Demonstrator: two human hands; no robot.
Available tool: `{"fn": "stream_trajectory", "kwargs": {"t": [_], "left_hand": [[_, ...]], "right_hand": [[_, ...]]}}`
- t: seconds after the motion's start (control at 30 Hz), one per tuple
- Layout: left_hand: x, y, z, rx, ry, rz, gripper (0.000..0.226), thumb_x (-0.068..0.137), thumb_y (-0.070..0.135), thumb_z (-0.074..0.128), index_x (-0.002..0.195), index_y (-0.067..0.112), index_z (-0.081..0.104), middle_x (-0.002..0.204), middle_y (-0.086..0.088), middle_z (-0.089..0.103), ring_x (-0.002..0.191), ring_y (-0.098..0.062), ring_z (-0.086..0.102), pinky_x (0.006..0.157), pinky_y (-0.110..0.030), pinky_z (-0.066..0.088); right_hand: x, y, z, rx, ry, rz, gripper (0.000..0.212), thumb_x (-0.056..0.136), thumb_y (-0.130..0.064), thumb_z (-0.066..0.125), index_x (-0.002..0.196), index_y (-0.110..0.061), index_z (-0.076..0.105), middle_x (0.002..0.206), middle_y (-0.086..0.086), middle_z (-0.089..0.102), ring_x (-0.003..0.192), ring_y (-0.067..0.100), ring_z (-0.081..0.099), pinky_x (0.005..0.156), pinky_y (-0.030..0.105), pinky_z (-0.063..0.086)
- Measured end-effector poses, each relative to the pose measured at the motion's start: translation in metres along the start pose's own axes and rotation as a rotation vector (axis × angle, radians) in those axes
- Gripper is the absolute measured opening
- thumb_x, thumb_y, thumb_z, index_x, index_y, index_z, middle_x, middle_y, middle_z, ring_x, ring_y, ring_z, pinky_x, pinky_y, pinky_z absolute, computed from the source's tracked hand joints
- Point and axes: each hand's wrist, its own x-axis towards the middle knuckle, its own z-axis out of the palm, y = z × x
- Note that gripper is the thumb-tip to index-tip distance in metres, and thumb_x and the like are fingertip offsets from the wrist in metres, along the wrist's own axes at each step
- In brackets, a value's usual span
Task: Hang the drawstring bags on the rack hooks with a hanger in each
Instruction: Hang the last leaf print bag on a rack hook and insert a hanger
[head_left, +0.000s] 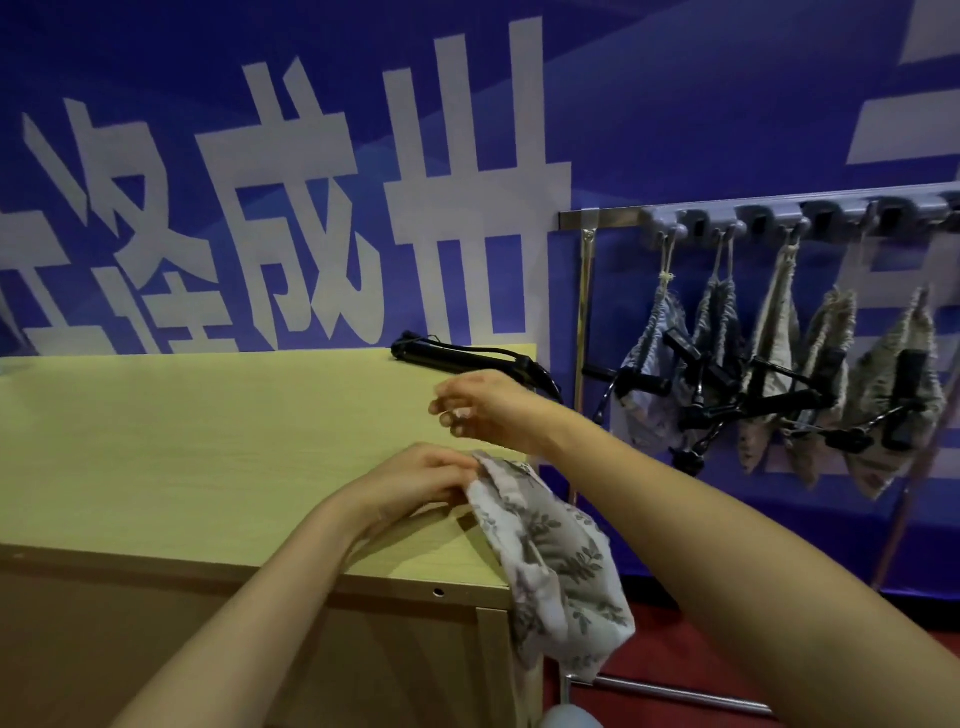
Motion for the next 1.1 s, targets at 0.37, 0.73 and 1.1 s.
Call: {"fn": "stream_trajectory", "kwargs": {"t": [0.37, 0.73, 1.1], "left_hand": [[0.051, 0.081, 0.076, 0.644, 0.054, 0.229, 0.058, 0.08, -0.011, 0.044, 0.13, 0.017, 0.057, 0.129, -0.007, 0.06, 0.117, -0.022, 0.056, 0.094, -0.023, 0.048], [0.062, 0.074, 0.083, 0.638, 0.121, 0.14, 0.069, 0.08, -0.014, 0.034, 0.139, 0.021, 0.047, 0.13, -0.011, 0.054, 0.102, -0.034, 0.058, 0.057, -0.025, 0.04], [0.062, 0.035, 0.025, 0.29, 0.189, 0.068, 0.065, 0.082, -0.016, 0.035, 0.137, 0.016, 0.049, 0.14, -0.003, 0.048, 0.105, -0.035, 0.06, 0.052, -0.013, 0.046]], "right_hand": [[-0.084, 0.043, -0.113, -0.456, 0.002, 0.116, 0.016, 0.093, -0.01, 0.054, 0.08, -0.015, 0.062, 0.084, 0.001, 0.063, 0.075, 0.01, 0.06, 0.066, 0.018, 0.05], [-0.078, 0.064, -0.145, -1.137, 0.379, -0.019, 0.019, 0.093, -0.026, 0.055, 0.089, -0.011, 0.066, 0.094, 0.007, 0.064, 0.087, 0.024, 0.059, 0.078, 0.037, 0.049], [0.013, 0.012, -0.118, -0.898, 0.682, -0.222, 0.047, 0.091, -0.033, 0.06, 0.129, -0.011, 0.046, 0.128, 0.009, 0.054, 0.107, 0.025, 0.057, 0.088, 0.04, 0.049]]}}
